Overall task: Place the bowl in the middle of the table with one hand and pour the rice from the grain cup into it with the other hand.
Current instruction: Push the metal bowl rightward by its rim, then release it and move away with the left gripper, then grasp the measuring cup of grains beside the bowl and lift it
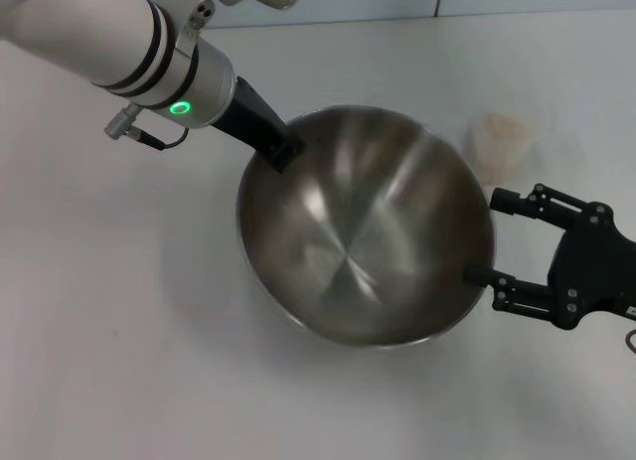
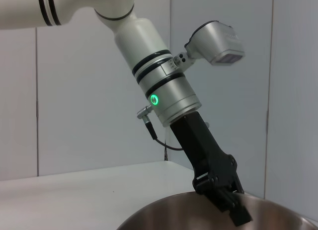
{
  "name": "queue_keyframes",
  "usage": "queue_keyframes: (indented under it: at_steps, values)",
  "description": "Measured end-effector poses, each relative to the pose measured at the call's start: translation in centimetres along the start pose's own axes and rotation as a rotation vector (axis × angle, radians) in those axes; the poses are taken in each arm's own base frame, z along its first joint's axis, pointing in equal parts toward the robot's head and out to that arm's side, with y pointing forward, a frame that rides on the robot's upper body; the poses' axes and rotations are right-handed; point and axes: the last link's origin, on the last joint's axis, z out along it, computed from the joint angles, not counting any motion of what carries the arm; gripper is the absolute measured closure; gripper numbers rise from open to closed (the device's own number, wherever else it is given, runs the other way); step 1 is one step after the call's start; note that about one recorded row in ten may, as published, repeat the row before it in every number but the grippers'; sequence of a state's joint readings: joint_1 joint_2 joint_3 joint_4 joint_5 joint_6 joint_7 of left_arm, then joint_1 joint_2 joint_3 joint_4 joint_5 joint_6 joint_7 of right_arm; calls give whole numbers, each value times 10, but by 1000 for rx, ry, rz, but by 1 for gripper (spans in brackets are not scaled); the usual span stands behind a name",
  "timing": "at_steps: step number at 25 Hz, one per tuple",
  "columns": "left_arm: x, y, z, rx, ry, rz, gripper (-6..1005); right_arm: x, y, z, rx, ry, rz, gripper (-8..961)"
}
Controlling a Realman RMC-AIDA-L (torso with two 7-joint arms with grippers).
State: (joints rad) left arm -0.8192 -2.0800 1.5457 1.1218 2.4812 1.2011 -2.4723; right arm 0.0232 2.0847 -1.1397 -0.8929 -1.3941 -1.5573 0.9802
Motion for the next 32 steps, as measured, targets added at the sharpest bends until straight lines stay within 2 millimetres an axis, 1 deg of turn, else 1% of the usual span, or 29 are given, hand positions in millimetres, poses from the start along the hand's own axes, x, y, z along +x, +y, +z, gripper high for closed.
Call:
queue_keyframes:
  at_steps: [1, 7, 13, 19, 21, 24, 29, 31, 32]
  values:
    - [-1, 0, 0, 1, 1, 3, 947, 0, 0, 0, -1, -1, -1, 169]
    - [-2, -3, 1, 18, 19, -5, 847, -1, -1, 2, -4, -2, -4, 169]
    - [-2, -11, -1, 65, 68, -18, 611, -1, -2, 3, -7, -4, -4, 168]
    - [-7, -25, -6, 139, 126, -29, 479, -1, -3, 1, 1, -2, -1, 168]
    - [-10, -30, -11, 182, 168, -25, 435, -1, -3, 1, 1, -3, 0, 168]
    - [-12, -30, -15, 204, 188, 2, 369, -1, -3, 2, 1, -3, -1, 169]
    - [-17, -35, -24, 255, 242, -1, 170, -2, -4, 3, -2, -5, -5, 169]
    - [-25, -37, -29, 286, 276, -24, 159, -3, -5, 5, -7, -8, -10, 169]
    - [-25, -37, -29, 286, 276, -24, 159, -3, -5, 5, -7, -8, -10, 169]
